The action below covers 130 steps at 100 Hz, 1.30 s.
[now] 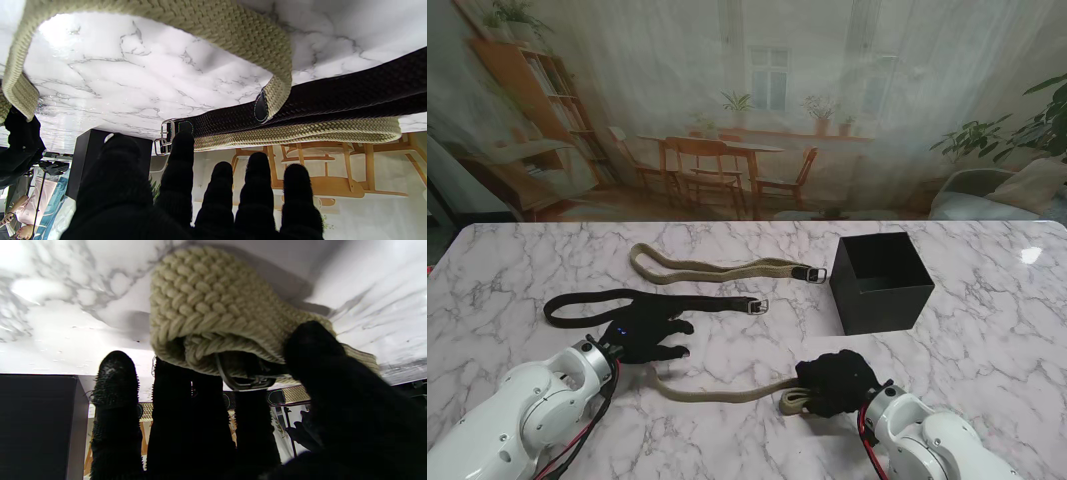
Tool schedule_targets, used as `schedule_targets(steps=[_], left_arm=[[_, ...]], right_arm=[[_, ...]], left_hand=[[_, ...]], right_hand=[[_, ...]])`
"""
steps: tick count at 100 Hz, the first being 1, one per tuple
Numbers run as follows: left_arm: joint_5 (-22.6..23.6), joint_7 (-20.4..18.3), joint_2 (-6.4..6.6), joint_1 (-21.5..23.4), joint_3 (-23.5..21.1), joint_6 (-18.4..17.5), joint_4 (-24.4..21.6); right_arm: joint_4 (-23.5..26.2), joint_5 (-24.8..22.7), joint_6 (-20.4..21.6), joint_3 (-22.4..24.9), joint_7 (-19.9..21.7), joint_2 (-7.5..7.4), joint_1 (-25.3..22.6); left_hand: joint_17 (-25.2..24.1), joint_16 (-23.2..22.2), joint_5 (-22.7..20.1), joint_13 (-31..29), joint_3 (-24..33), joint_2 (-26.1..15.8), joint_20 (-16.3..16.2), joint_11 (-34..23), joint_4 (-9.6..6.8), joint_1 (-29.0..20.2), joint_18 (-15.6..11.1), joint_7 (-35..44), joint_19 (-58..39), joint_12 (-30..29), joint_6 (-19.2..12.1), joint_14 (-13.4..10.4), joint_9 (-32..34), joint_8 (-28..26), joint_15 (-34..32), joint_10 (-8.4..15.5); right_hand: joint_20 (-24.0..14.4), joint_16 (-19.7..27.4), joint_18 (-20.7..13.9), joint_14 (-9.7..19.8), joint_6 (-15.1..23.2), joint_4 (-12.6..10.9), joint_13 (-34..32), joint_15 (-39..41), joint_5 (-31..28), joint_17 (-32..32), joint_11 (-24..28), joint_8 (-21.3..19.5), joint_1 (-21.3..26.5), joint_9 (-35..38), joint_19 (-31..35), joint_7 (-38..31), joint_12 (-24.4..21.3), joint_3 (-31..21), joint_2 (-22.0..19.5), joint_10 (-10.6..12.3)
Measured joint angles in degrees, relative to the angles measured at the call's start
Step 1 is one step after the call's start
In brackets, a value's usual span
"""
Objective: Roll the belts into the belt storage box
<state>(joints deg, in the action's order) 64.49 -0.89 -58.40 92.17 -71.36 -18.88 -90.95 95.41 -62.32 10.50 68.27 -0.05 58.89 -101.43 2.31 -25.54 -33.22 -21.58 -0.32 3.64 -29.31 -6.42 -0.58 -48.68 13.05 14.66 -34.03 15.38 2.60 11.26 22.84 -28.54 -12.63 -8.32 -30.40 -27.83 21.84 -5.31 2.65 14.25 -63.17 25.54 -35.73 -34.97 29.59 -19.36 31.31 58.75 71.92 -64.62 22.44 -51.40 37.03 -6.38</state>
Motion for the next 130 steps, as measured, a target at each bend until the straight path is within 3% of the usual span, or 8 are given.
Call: schedule_targets(steps=[15,24,50,69,84,101,112,130], left_arm=[[0.00,0.02,0.00,0.00,0.00,0.00,0.01],[0.02,0.04,0.00,0.00,0.00,-0.02,0.02],[0.06,0.18,0.00,0.02,-0.06,-0.08,0.04],[0.09,0.20,0.00,0.04,-0.09,-0.11,0.04],[0.11,0.25,0.00,0.05,-0.11,-0.12,0.04],[0.12,0.26,0.00,0.05,-0.11,-0.13,0.04],[0.12,0.27,0.00,0.04,-0.11,-0.15,0.06],[0.14,0.43,0.00,0.05,-0.15,-0.15,0.07]], right_arm=[[-1.53,-1.91,0.85,-0.55,-3.00,0.04,0.49],[-2.30,-1.84,1.21,-0.83,-3.81,0.06,0.86],[-5.26,-1.67,1.13,-2.25,-10.24,0.36,1.75],[-5.12,-0.74,1.61,-2.17,-8.70,0.51,1.88],[-4.85,0.30,1.90,-1.89,-8.19,0.63,1.73],[-1.38,1.95,4.48,1.32,0.89,0.78,0.25],[3.09,3.76,7.23,3.97,11.36,0.32,-1.22],[5.69,2.60,8.82,5.19,16.49,-1.00,-1.77]], left_hand=[[0.00,0.00,0.00,0.00,0.00,0.00,0.00,0.00,0.00,0.00,0.00,0.00,0.00,0.00,0.00,0.00,0.00,0.00,0.00,0.00],[0.00,0.00,0.00,0.00,0.00,0.00,0.00,0.00,0.00,0.00,0.00,0.00,0.00,0.00,0.01,0.00,0.00,0.00,0.00,0.00],[0.00,0.00,0.00,0.00,0.00,0.00,0.00,0.00,0.00,0.00,0.00,0.01,0.01,0.00,0.01,0.00,0.00,0.00,0.00,0.00],[0.00,0.00,0.00,0.00,0.00,0.00,0.00,0.00,0.00,0.00,0.00,0.01,0.01,0.00,0.01,0.00,0.00,0.00,0.00,0.00],[-0.01,0.00,0.00,0.00,0.00,0.00,0.00,0.00,0.00,0.00,0.00,0.02,0.01,0.00,0.01,0.00,0.00,0.00,0.00,0.00],[-0.01,0.00,0.00,0.00,0.00,0.00,0.00,0.00,0.00,0.00,0.00,0.02,0.01,0.00,0.01,0.00,0.00,0.00,0.00,0.00],[-0.01,0.00,0.00,0.00,0.00,0.00,0.00,0.00,0.00,0.00,0.00,0.02,0.01,0.00,0.01,0.00,0.00,0.00,0.00,0.00],[-0.02,0.00,0.00,0.00,0.00,0.00,0.00,0.00,0.00,0.00,0.00,0.02,0.01,0.00,0.01,0.00,-0.01,0.00,0.00,0.00]], right_hand=[[-0.44,-3.62,-2.51,0.57,0.25,0.01,-4.22,4.32,1.12,-1.27,2.19,-0.89,0.60,4.90,2.83,15.57,2.05,-1.19,-1.39,1.72],[-0.46,-4.91,-3.03,0.49,5.95,-0.10,-7.32,8.85,7.85,-1.79,3.73,2.96,1.12,8.46,3.85,26.56,2.05,-1.39,-2.00,1.99],[-0.49,-6.60,-2.60,-1.64,19.64,-4.29,-10.43,21.84,19.55,-7.31,4.46,5.79,1.68,14.99,6.69,28.26,2.10,-1.48,-6.99,-1.20],[0.20,-4.72,-1.11,-3.84,22.42,-4.30,-10.55,24.01,-1.94,-7.75,4.77,4.98,4.18,15.22,7.05,23.09,3.51,-1.08,-10.00,-4.28],[0.57,-2.85,-1.97,-3.97,13.68,-0.74,-11.32,20.21,-8.44,-7.62,2.98,15.05,3.95,16.68,6.30,13.70,1.58,-0.98,-7.21,-4.48],[0.91,-0.45,-4.70,-3.89,4.32,-7.67,-8.55,5.68,-7.44,-2.78,-4.49,1.22,-6.96,14.08,2.46,32.45,-3.42,-4.09,-7.67,-4.41],[0.41,2.06,-5.49,-3.78,0.27,-8.88,-3.76,0.01,-3.18,0.62,-7.24,0.55,-10.38,9.53,0.66,37.82,-5.60,-4.06,-7.90,-4.82],[0.37,4.67,-7.71,-2.04,-2.07,-12.79,1.42,-4.35,2.39,3.21,-7.94,-1.20,-8.37,3.13,-2.55,42.20,-7.41,-17.08,-3.08,-4.40]])
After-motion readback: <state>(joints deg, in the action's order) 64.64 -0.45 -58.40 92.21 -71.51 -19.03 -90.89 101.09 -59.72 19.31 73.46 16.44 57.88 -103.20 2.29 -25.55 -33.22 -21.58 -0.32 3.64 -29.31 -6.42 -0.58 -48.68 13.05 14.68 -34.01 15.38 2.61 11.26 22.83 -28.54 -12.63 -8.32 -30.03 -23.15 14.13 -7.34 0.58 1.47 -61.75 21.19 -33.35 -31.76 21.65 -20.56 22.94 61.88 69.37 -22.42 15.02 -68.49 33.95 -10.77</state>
